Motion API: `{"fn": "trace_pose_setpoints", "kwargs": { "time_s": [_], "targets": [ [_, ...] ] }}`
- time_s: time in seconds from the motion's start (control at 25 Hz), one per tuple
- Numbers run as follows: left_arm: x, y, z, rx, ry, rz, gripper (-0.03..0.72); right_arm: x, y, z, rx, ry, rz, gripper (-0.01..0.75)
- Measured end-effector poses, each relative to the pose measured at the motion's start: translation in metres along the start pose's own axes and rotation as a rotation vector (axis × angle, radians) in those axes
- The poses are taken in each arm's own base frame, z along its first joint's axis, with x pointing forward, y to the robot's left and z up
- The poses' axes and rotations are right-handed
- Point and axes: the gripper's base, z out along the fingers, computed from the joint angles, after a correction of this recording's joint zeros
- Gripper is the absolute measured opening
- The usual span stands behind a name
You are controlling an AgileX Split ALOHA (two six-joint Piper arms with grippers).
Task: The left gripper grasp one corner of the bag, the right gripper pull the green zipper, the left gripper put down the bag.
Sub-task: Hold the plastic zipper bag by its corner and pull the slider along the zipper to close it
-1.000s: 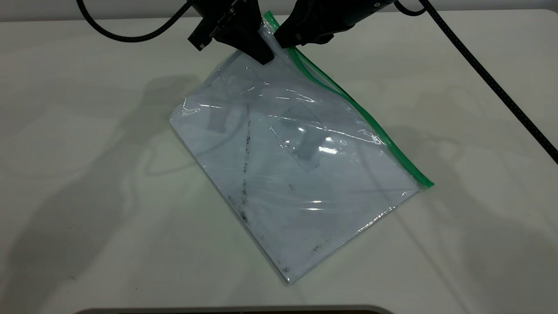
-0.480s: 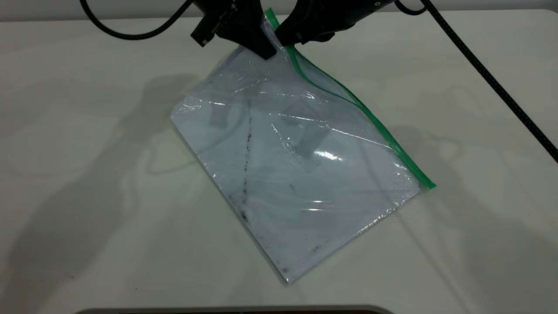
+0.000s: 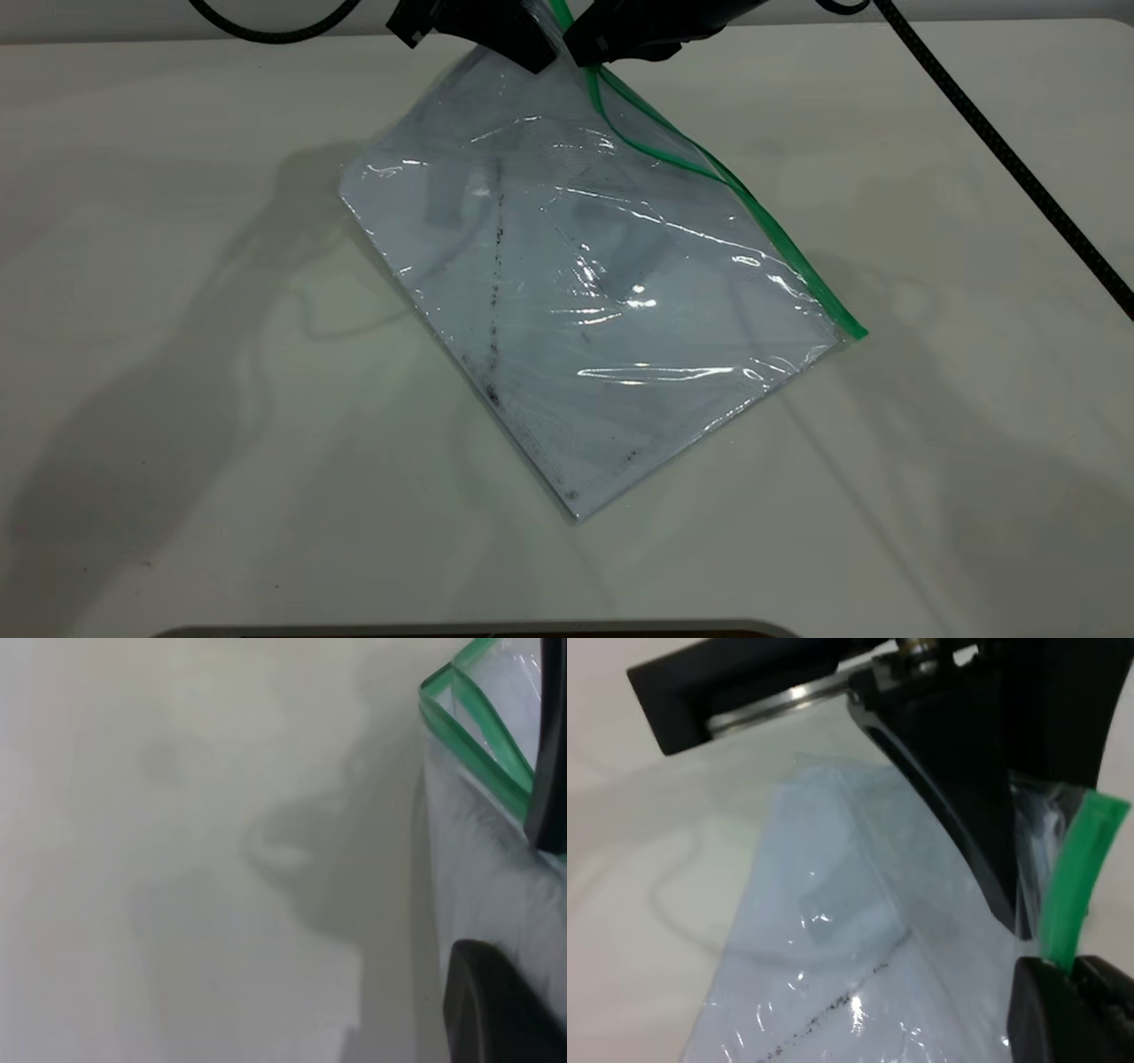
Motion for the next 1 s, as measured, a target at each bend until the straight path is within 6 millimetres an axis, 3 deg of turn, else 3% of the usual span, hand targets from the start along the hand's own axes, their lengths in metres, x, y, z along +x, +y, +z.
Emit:
{"fn": "trace_pose_setpoints", "kwargs": {
  "time_s": [0.44,1.0],
  "targets": [
    [0.005,0.002,-0.007,-0.016,-0.015,-0.078,0.054,0.003,-0.002,0.000,0.030,0.019,0.019,0.025],
    [0.027,0.009,-0.054,-0.112,-0.042,-0.243,0.054,0.015,-0.002,0.000,0.049,0.077,-0.003,0.029]
  ]
}}
